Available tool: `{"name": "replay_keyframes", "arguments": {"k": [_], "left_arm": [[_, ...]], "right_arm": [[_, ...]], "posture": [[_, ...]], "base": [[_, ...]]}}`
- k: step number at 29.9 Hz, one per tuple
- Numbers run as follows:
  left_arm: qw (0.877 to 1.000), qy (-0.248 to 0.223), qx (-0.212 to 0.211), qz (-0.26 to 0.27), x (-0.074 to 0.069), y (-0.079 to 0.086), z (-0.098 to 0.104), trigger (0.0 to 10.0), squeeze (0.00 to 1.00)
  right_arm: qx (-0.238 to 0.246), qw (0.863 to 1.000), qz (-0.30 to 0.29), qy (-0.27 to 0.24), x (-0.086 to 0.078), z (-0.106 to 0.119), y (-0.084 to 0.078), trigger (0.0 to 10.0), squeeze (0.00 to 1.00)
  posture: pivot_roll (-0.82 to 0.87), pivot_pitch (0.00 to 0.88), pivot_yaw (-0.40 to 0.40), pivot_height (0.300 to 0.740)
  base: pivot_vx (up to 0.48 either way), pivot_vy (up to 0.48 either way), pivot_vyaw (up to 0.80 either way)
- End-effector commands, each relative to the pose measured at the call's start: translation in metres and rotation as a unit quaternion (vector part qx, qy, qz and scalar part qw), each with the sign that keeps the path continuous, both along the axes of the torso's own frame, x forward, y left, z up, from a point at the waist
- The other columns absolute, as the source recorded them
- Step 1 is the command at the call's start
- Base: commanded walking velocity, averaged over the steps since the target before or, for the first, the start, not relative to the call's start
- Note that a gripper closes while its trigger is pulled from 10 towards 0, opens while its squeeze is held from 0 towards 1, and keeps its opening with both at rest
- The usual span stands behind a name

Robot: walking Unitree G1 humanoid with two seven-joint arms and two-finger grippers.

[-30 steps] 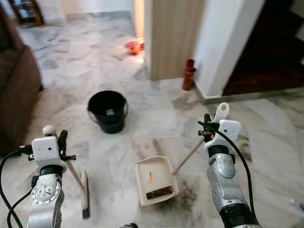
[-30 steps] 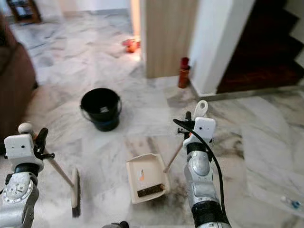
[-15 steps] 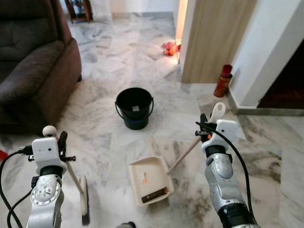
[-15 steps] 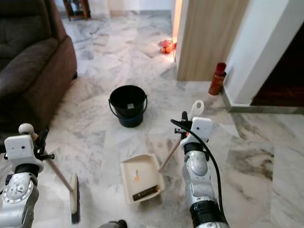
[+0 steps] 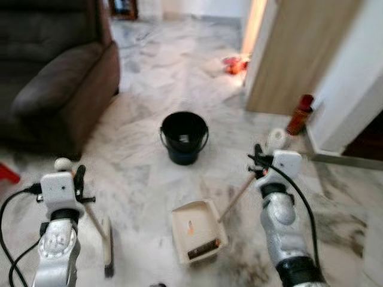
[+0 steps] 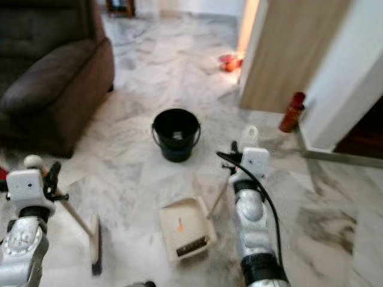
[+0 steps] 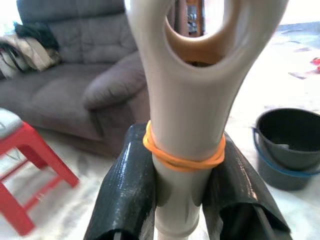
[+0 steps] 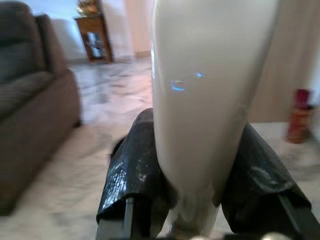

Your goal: Sweep floor

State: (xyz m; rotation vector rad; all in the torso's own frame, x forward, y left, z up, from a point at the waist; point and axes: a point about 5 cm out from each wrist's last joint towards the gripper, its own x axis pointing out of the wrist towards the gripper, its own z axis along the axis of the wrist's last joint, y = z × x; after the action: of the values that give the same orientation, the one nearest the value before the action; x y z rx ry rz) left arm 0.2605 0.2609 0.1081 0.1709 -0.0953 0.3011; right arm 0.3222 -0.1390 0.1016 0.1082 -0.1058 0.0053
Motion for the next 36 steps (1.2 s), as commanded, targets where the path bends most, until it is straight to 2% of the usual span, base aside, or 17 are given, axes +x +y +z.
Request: {"name": "replay_keyframes", "arguments": {"k": [1,36], "left_arm": [[1.000,-0.014,0.008,-0.011,0.0025,-0.0056,0.0065,10.0,0.00],[1.000,-0.015,0.007,-0.009,0.0021,-0.0040,0.0068,10.0,0.00]], "right_arm": [[0.002,1.000,-0.020,-0.024,0.0009,0.0101,-0.0134,10.0,0.00],[0.002,1.000,-0.018,-0.007,0.0032,0.0076,-0.0114,10.0,0.00]], "posture": [[0.14,0.089,0.007,0.740],[0.14,0.085,0.007,0.740]], "base": [[0.349,0.000,0.00],[0.349,0.000,0.00]]}}
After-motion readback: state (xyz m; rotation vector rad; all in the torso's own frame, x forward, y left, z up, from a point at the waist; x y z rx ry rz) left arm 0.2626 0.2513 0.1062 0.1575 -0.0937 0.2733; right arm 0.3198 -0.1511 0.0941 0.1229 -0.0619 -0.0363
